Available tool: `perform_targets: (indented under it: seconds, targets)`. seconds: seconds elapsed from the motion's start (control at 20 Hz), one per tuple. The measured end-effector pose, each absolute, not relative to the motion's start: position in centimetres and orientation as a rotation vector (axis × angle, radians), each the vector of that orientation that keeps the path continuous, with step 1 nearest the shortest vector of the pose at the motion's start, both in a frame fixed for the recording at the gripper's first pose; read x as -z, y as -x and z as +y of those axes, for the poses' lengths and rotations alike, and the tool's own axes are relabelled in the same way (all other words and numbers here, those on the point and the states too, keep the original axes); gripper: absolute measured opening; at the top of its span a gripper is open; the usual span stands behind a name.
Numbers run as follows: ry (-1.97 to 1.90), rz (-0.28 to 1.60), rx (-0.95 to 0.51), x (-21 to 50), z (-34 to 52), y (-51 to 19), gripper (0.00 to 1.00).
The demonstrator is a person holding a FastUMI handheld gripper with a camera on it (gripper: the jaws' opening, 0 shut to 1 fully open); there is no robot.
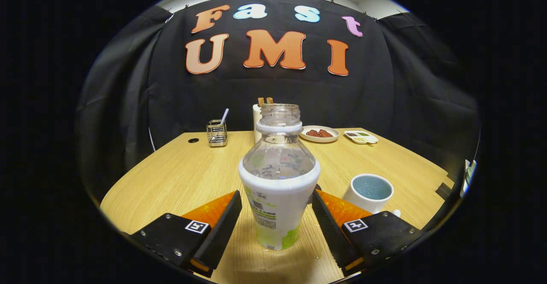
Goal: Take the bottle from table, then pour the juice into the cup, finally place the bottle on the coaster
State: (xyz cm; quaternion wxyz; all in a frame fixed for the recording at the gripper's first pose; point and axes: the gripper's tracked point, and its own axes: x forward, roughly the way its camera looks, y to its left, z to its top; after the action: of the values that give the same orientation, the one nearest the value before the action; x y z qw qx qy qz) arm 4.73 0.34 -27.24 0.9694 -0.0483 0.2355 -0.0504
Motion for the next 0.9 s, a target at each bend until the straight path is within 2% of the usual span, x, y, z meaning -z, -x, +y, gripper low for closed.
perform_targets:
  seconds: [0.1, 0.2, 0.25, 0.3, 0.35, 0.55, 0.9]
  targets:
    - [0.107, 0.481, 0.110, 27.8, 0.1, -4.9, 0.99]
    - [0.119, 0.486, 0.113, 28.2, 0.0, -4.9, 0.94]
    - [0.129, 0.481, 0.113, 28.3, -0.1, -5.0, 0.85]
    - [0.127, 0.469, 0.118, 28.3, -0.1, -5.5, 0.79]
    - [0.108, 0.465, 0.123, 28.0, -0.1, -5.0, 0.67]
    - [0.088, 0.479, 0.106, 28.0, 0.3, -5.0, 0.49]
    - [-0.125, 0.396, 0.086, 23.2, 1.4, -5.1, 0.49]
